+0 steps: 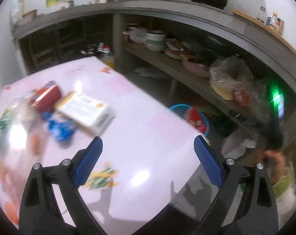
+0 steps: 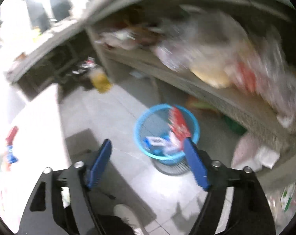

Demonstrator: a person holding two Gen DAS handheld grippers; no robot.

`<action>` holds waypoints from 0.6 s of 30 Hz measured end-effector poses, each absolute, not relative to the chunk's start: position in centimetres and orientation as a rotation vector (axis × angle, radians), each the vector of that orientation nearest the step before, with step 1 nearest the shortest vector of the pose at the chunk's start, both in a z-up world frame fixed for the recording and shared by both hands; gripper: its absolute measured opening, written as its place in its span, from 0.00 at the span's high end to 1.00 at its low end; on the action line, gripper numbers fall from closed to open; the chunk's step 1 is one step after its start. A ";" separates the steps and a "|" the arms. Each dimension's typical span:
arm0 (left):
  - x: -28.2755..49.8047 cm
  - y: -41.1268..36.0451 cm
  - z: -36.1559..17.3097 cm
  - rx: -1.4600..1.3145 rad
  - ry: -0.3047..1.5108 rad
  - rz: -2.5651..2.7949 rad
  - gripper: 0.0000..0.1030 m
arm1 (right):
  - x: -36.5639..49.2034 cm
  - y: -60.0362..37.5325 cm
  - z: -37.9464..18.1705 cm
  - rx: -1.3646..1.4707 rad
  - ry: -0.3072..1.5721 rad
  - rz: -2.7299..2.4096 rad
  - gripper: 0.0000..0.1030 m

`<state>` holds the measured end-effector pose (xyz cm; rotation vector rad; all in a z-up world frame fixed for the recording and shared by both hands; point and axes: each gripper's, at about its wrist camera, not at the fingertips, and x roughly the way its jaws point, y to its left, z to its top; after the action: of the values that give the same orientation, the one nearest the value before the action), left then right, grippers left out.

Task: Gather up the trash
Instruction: 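Return both tools over the table toward the large clear bag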

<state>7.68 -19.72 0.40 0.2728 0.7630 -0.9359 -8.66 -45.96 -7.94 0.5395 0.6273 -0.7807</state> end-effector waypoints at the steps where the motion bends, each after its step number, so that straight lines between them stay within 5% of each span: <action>1: 7.6 -18.5 0.3 0.275 0.759 -0.908 0.10 | -7.9 -44.8 -6.8 0.515 0.623 -0.745 0.19; 6: 8.3 -13.5 -1.1 0.290 0.787 -0.721 0.09 | -2.4 -37.3 -4.6 0.411 0.698 -0.494 0.12; 18: 10.9 -6.9 -6.0 0.277 0.886 -0.357 0.09 | 6.6 -27.5 -8.8 0.223 0.970 -0.280 0.12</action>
<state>10.94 -6.91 -5.97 0.2774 0.8858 -0.3571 6.57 -27.52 -8.85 0.2233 0.9699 -0.2803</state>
